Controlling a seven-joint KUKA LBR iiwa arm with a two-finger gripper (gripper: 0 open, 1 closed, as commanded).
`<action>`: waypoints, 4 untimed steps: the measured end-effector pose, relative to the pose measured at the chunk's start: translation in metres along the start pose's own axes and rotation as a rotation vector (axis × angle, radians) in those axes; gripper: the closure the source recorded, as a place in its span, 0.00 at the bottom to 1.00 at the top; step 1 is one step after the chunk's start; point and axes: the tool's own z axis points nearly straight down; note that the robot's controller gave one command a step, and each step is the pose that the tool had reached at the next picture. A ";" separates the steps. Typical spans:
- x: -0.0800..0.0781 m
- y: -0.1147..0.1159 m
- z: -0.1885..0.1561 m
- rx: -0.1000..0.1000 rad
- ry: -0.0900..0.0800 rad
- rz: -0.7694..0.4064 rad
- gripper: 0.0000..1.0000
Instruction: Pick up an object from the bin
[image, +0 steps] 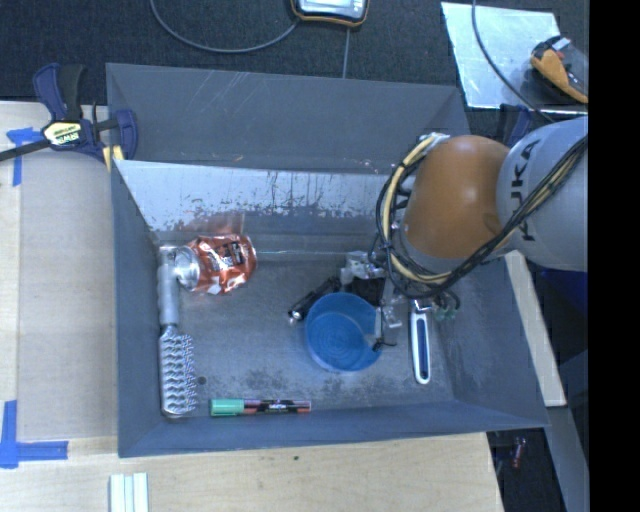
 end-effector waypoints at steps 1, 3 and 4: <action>-0.018 -0.002 0.015 0.000 -0.005 0.011 0.00; 0.041 -0.003 0.003 0.001 -0.002 0.510 1.00; 0.037 -0.008 -0.010 0.002 -0.006 0.291 1.00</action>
Offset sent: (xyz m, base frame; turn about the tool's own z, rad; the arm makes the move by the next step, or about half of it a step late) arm -0.0407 -0.0106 -0.0032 0.5114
